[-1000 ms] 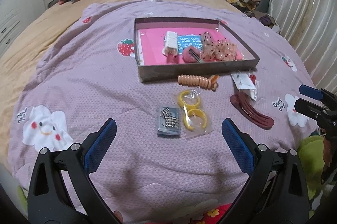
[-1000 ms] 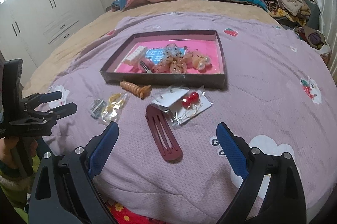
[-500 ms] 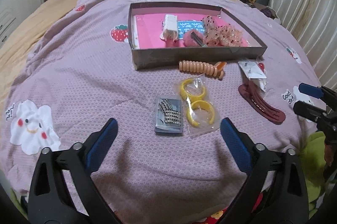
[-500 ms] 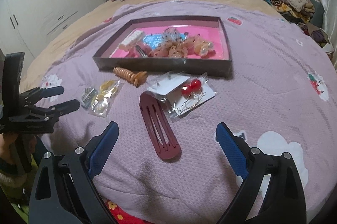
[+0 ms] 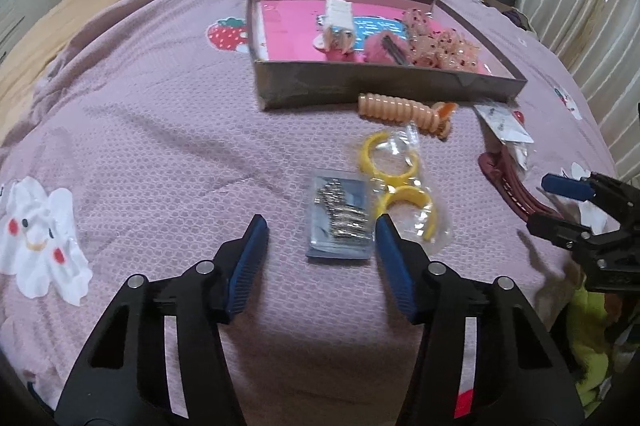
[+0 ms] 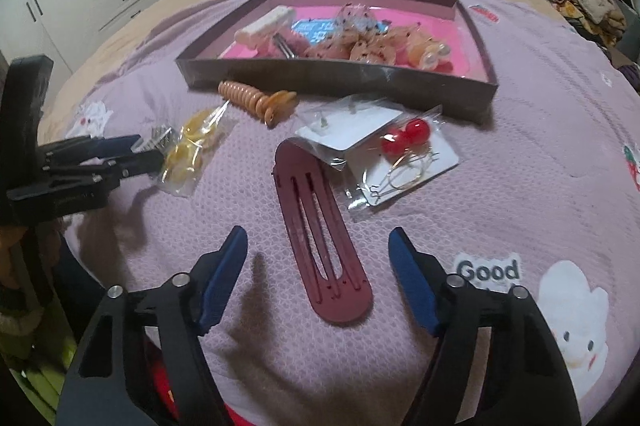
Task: Organize jewelry
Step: 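Move left tool toward silver pin card while right tool approaches maroon snap clip, then close left tool on silver pin card while right tool grasps maroon snap clip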
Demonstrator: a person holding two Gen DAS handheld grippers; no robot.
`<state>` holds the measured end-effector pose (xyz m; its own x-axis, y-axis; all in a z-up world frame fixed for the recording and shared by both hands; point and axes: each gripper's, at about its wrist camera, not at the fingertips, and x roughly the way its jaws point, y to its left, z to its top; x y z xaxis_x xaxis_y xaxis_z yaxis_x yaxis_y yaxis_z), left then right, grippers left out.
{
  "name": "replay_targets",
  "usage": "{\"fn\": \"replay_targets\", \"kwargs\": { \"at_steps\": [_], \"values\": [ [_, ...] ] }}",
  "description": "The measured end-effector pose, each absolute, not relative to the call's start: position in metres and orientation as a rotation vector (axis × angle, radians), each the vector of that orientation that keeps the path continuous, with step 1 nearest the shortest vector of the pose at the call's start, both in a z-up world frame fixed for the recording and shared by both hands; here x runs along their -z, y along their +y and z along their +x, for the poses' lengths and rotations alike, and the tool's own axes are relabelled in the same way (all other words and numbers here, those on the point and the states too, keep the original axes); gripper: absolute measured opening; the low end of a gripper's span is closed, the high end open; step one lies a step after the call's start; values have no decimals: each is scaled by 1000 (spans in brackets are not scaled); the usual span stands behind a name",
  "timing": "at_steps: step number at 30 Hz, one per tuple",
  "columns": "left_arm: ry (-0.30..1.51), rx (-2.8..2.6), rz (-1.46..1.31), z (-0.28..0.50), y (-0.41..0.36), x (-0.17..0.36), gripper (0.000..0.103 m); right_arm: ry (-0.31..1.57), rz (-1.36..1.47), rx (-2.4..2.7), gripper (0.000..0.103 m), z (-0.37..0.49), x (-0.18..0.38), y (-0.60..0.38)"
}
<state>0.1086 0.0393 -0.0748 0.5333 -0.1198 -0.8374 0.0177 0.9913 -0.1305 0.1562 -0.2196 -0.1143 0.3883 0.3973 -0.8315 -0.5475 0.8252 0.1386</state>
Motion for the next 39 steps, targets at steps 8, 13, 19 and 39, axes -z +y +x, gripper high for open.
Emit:
{"fn": "replay_targets", "kwargs": {
  "at_steps": [8, 13, 19, 39],
  "values": [
    [1001, 78, -150, 110, 52, 74, 45, 1000, -223, -623, 51, 161, 125, -200],
    [995, 71, -166, 110, 58, 73, 43, 978, -257, -646, 35, 161, 124, -185],
    [992, 73, -187, 110, 65, 72, 28, 960, -250, -699, 32, 155, 119, -167],
    [907, 97, -166, 103, 62, 31, 25, 845, -94, -720, 32, 130, 62, -196]
  ]
}}
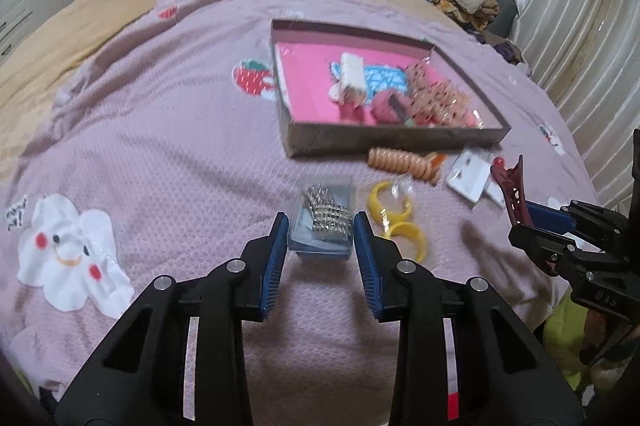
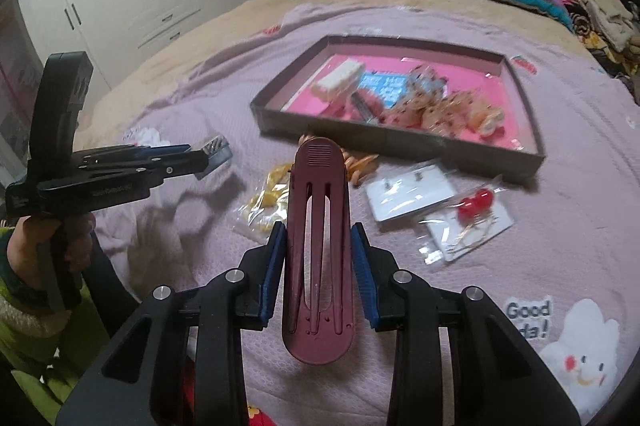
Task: Organize jewelry
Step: 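Close left tool on silver pin card while right tool grasps maroon snap clip, then carry silver pin card with left tool while right tool carries maroon clip into tray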
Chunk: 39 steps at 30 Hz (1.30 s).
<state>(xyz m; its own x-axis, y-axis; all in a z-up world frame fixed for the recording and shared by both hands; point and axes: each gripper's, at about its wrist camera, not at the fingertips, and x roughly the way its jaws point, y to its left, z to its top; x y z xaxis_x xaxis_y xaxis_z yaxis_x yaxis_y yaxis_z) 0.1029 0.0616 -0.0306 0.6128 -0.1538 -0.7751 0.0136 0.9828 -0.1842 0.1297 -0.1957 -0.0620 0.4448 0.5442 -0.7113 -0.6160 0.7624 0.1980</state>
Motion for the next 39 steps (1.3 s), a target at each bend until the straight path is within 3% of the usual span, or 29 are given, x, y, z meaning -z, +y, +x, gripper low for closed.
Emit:
{"fn": "replay_targets", "kwargs": {
  "at_steps": [39],
  "values": [
    [791, 255, -60, 202, -26, -39, 25, 713, 41, -514, 32, 193, 12, -292]
  ]
}}
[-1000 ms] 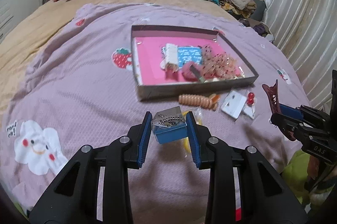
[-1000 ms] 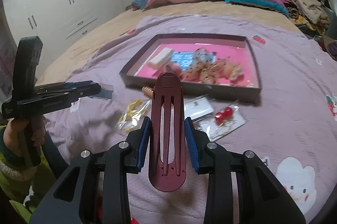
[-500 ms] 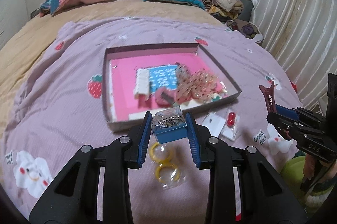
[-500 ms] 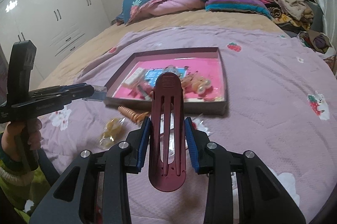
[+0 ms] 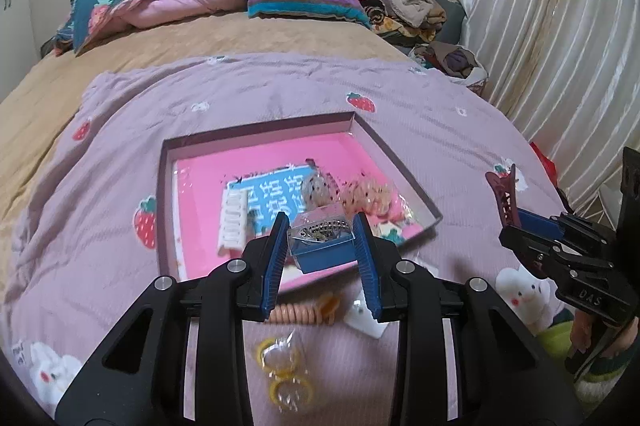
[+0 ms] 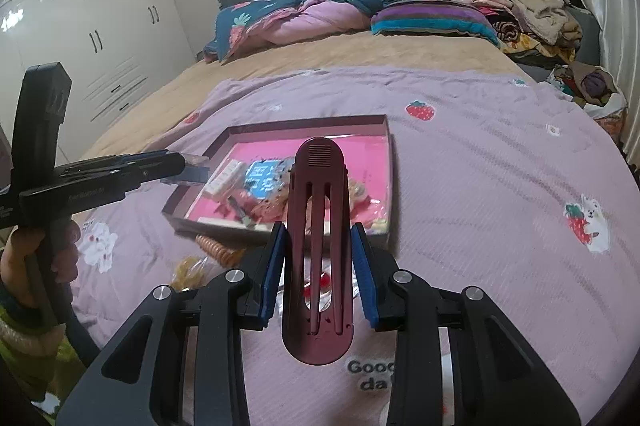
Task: Organize jewelry
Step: 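Carry silver pin card with left tool while right tool carries maroon clip into tray, then open left tool to drop pin card in tray while right tool releases maroon clip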
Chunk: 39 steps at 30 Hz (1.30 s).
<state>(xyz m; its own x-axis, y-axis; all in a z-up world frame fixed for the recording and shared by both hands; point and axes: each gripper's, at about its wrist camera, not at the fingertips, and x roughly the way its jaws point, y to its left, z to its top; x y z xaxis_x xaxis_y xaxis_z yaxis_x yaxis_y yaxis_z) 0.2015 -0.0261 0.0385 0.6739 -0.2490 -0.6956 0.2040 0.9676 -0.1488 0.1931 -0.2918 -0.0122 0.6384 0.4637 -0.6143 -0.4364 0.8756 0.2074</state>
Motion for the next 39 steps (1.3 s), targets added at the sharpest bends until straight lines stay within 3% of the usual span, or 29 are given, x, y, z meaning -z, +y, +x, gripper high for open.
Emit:
{"fn": "replay_targets", "kwargs": {
  "at_steps": [21, 39],
  "values": [
    [863, 234, -92, 272, -26, -7, 25, 700, 22, -509, 32, 260, 1, -273],
    [903, 206, -122, 282, -13, 16, 26, 825, 20, -487, 32, 308, 47, -248]
  ]
}}
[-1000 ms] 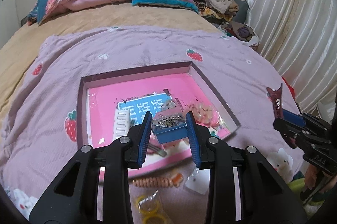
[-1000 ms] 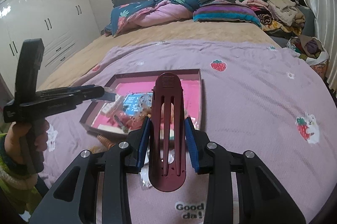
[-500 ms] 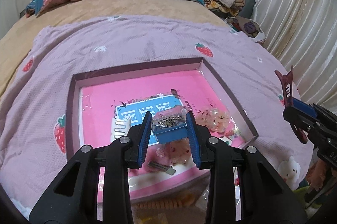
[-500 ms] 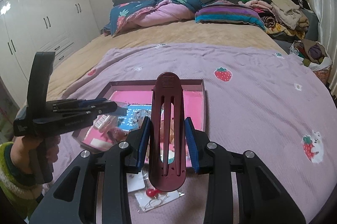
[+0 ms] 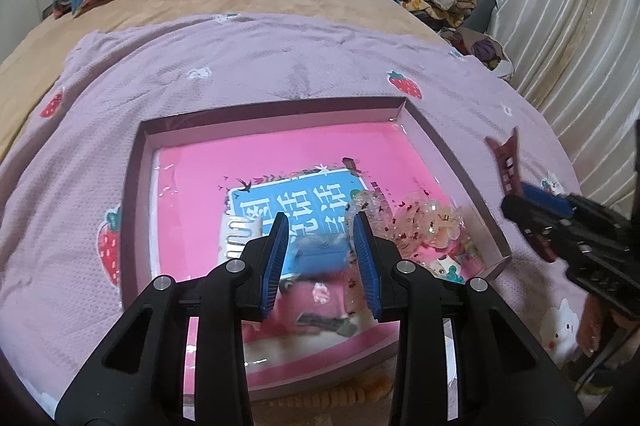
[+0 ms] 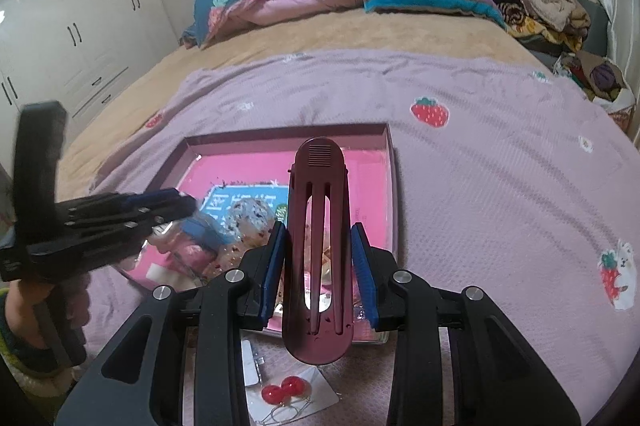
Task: Organize jewelry
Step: 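Open left tool to drop pin card in tray while right tool releases maroon clip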
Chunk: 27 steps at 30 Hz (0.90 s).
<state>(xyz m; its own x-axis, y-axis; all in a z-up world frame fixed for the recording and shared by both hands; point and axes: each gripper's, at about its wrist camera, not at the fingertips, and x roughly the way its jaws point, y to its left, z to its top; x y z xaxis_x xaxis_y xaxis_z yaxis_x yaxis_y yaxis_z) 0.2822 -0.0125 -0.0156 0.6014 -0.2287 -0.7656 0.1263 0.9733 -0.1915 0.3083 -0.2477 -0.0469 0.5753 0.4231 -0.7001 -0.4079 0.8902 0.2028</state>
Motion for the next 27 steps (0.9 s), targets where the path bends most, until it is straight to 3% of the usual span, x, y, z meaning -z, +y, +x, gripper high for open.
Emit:
{"fn": "replay_targets", "kwargs": {
  "at_steps": [17, 19, 27],
  "values": [
    [884, 127, -176, 236, 21, 2, 63, 921, 10, -493, 33, 319, 83, -228],
    [883, 117, -194, 230, 25, 1, 65, 921, 20, -498, 36, 315, 82, -229],
    [863, 98, -226, 211, 34, -9, 73, 871, 52, -494, 64, 284, 60, -243]
  ]
}}
